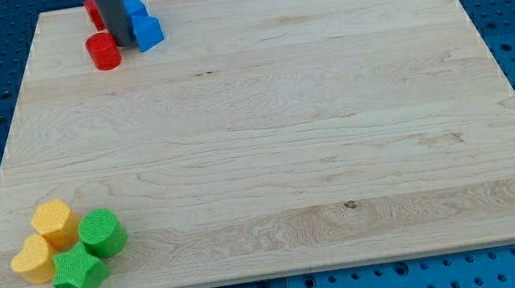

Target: Push the blue triangle slightly to the right side

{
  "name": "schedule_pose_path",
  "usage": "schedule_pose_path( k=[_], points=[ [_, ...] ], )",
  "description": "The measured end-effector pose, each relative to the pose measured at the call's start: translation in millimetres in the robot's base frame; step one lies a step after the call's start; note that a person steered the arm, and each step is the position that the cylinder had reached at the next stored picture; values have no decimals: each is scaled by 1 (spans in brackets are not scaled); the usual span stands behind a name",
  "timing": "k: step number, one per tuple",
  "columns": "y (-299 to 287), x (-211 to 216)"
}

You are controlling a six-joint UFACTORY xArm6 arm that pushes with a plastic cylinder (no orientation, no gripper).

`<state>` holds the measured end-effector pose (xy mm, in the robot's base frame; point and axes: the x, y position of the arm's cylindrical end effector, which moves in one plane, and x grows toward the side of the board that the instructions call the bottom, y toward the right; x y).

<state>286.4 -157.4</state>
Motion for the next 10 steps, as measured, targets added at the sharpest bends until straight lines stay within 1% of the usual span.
schedule_pose_path(
  k=[1, 2, 3, 5, 6, 9, 10],
  points=[
    [3, 13],
    [-18, 5],
    [-16, -3],
    [56, -7],
    [64, -5],
    [-25, -9],
    [-41, -33]
  ],
)
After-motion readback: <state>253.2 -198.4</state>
